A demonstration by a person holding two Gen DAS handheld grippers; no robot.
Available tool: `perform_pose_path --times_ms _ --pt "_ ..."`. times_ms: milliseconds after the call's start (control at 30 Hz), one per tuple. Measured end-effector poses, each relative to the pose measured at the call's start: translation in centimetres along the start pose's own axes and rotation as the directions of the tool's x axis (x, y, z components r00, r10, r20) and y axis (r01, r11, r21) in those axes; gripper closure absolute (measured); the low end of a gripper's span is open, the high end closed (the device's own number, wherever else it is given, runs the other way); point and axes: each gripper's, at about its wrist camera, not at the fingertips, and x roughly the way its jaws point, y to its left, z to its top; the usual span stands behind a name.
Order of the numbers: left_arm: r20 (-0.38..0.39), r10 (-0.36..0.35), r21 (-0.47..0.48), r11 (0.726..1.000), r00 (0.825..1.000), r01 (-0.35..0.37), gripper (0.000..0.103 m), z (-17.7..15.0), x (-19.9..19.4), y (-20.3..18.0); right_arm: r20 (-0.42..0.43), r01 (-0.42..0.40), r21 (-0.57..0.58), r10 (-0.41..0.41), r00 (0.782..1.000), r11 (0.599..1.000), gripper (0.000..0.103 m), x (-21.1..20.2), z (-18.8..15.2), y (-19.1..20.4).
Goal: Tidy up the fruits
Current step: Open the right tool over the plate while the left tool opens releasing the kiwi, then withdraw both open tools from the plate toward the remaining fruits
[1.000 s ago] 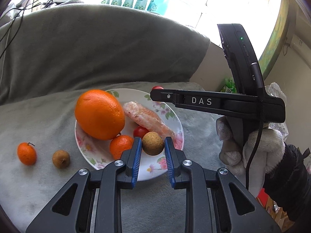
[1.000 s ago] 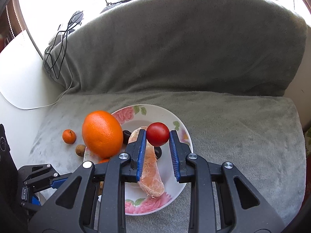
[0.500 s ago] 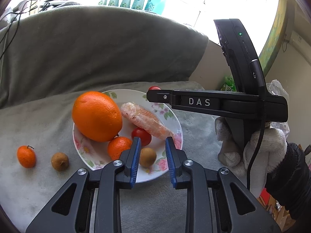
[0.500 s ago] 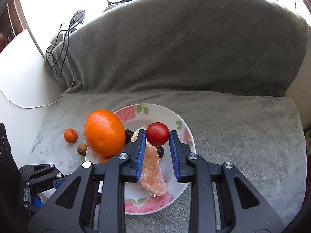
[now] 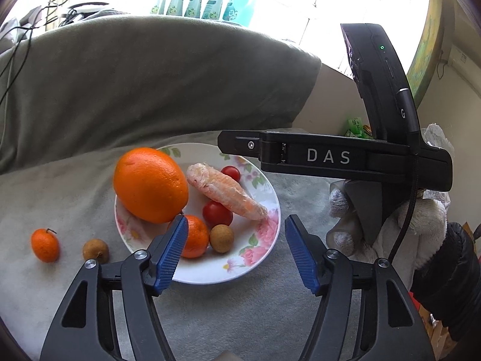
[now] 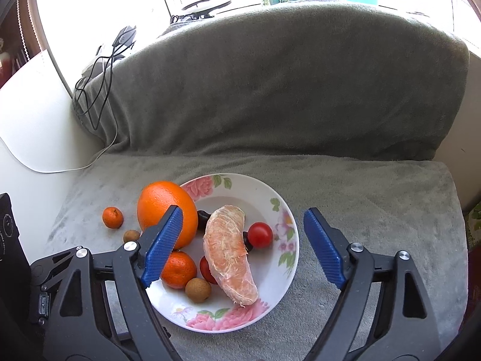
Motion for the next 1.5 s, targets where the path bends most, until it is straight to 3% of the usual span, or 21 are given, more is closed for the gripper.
perform_pose_path --times_ms 700,1100,1500 --pt "0.030 0.036 -0.003 0.999 0.999 -0.036 0.036 -0.6 -3.3 1.6 0.044 0.067 -0.035 -0.066 0.997 0.997 0.018 -2.2 -0.2 1.7" --pt "0.057 0.074 -0.034 0.997 0.996 -0.072 0.036 -1.7 -6.2 3.7 0.065 0.056 -0.043 -0.053 0.996 0.998 0.018 -3.2 -0.6 4.0" --pt "0.065 0.179 -0.107 0.979 0.982 -0.172 0.036 -3.5 -9.1 8.4 0.078 0.044 -0.097 -0.037 0.996 0.994 0.018 -3.8 -0.6 6.5"
